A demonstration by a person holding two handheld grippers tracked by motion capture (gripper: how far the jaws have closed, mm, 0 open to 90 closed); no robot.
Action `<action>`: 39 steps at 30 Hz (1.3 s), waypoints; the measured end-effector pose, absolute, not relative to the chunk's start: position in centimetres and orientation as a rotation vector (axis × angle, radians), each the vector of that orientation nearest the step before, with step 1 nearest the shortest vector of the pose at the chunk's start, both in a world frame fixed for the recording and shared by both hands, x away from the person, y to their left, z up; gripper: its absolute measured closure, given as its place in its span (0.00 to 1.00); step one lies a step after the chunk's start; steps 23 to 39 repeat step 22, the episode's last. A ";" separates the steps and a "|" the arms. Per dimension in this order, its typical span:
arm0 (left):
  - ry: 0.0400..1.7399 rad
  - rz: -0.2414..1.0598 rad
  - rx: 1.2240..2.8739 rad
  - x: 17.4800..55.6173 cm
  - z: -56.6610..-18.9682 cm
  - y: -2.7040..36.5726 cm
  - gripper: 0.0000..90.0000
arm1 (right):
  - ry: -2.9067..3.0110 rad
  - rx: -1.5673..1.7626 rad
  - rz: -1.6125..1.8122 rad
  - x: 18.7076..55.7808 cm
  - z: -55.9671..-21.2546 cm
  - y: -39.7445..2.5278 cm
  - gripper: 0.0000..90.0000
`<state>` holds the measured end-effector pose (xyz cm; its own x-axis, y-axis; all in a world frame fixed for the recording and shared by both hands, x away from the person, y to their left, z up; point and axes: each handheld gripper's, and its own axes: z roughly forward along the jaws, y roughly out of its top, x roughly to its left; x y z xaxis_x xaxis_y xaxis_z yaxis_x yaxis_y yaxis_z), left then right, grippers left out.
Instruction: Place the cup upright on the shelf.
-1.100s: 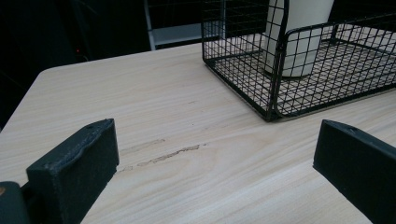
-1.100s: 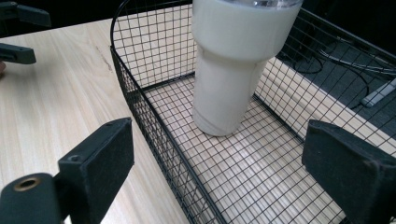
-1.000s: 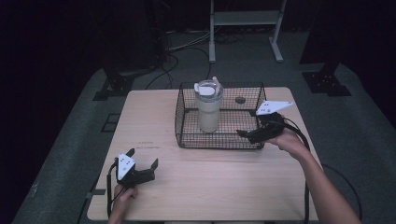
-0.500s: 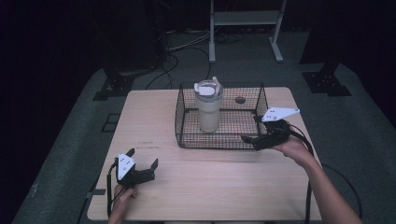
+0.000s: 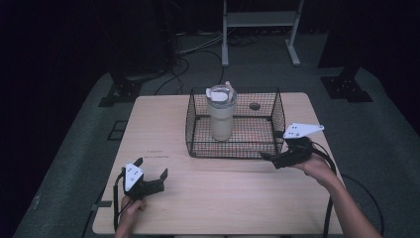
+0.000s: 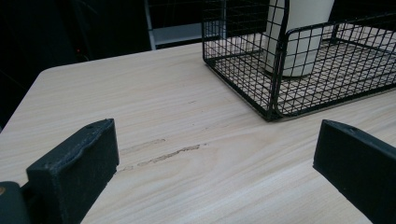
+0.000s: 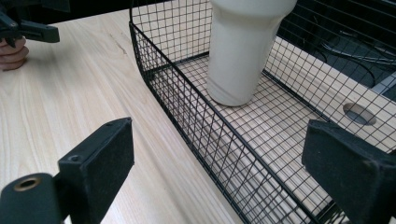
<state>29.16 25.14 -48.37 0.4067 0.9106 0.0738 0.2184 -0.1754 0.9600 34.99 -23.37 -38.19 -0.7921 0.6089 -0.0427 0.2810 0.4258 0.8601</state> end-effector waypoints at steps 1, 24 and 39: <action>1.008 0.857 1.653 29.2 -48.4 25.1 0.00 | 2.336 0.764 1.311 34.9 -38.3 -23.5 0.10; 1.011 0.856 1.655 29.2 -48.4 25.1 0.00 | 2.293 0.819 1.369 32.1 -40.8 -25.0 0.10; 1.011 0.856 1.655 29.2 -48.4 25.1 0.00 | 2.293 0.819 1.369 32.1 -40.8 -25.0 0.10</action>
